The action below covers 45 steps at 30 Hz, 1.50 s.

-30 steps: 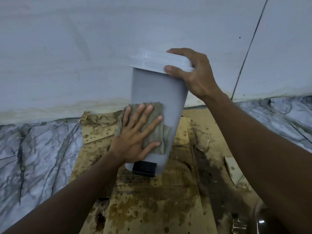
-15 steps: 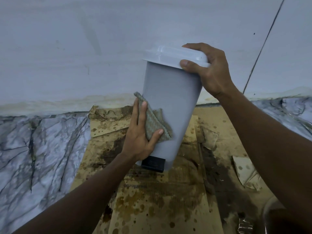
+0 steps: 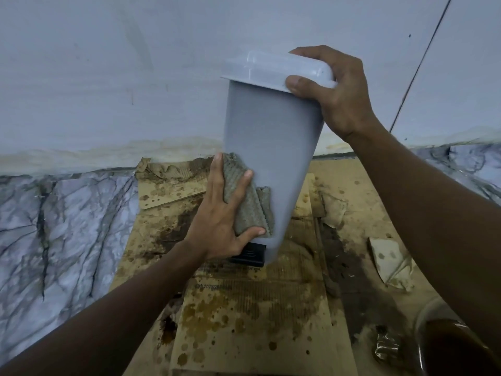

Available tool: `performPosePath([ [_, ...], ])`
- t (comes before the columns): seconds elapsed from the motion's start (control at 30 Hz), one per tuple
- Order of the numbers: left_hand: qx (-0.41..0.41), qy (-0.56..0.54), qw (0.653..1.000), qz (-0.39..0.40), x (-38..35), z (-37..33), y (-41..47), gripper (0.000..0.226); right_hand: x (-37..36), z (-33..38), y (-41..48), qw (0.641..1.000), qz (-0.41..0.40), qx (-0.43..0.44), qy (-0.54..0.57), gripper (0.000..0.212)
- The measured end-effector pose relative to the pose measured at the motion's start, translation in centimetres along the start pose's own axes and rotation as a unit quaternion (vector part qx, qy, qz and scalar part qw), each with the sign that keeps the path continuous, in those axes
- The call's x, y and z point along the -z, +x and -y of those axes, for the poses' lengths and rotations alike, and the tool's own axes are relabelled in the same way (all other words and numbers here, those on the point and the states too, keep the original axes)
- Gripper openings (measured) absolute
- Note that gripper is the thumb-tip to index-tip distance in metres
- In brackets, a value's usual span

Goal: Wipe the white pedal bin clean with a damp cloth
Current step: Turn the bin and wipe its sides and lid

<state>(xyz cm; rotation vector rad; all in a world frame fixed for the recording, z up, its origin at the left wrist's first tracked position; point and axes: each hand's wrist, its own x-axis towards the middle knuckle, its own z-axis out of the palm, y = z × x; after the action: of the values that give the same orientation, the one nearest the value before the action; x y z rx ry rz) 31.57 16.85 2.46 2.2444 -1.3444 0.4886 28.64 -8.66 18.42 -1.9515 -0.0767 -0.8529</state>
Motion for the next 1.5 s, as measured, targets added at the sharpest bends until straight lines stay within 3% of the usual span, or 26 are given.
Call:
performPosePath([
  [0.43, 0.053, -0.052, 0.997, 0.036, 0.7, -0.1, -0.3, 0.118, -0.1, -0.1, 0.0, 1.0, -0.019, -0.003, -0.013, 0.043],
  [0.7, 0.079, 0.003, 0.992, -0.103, 0.1, -1.3, 4.2, 0.11, -0.2, -0.3, 0.3, 0.999, -0.041, -0.003, -0.021, 0.044],
  [0.8, 0.147, -0.026, 0.977, -0.152, -0.7, -3.0, 3.7, 0.105, -0.3, -0.4, 0.3, 0.999, -0.042, 0.001, -0.024, 0.043],
  [0.97, 0.38, -0.063, 0.898, -0.213, -1.3, -8.0, 6.6, 0.097, -1.0, 0.0, 0.4, 0.999, -0.043, 0.002, -0.016, 0.045],
  [1.17, 0.49, -0.098, 0.814, -0.298, -3.6, -8.9, 5.4, 0.086, 0.0, 0.0, -0.3, 0.999, -0.038, 0.005, -0.013, 0.043],
  [1.33, 0.595, -0.152, 0.716, -0.332, -4.0, -8.0, 5.3, 0.103, -0.1, 0.1, -0.4, 0.999, -0.033, 0.003, -0.014, 0.045],
  [1.5, 0.642, -0.17, 0.687, -0.296, -2.7, -6.5, 7.2, 0.1, -0.1, 0.0, -0.4, 0.999, -0.044, -0.009, -0.007, 0.048],
])
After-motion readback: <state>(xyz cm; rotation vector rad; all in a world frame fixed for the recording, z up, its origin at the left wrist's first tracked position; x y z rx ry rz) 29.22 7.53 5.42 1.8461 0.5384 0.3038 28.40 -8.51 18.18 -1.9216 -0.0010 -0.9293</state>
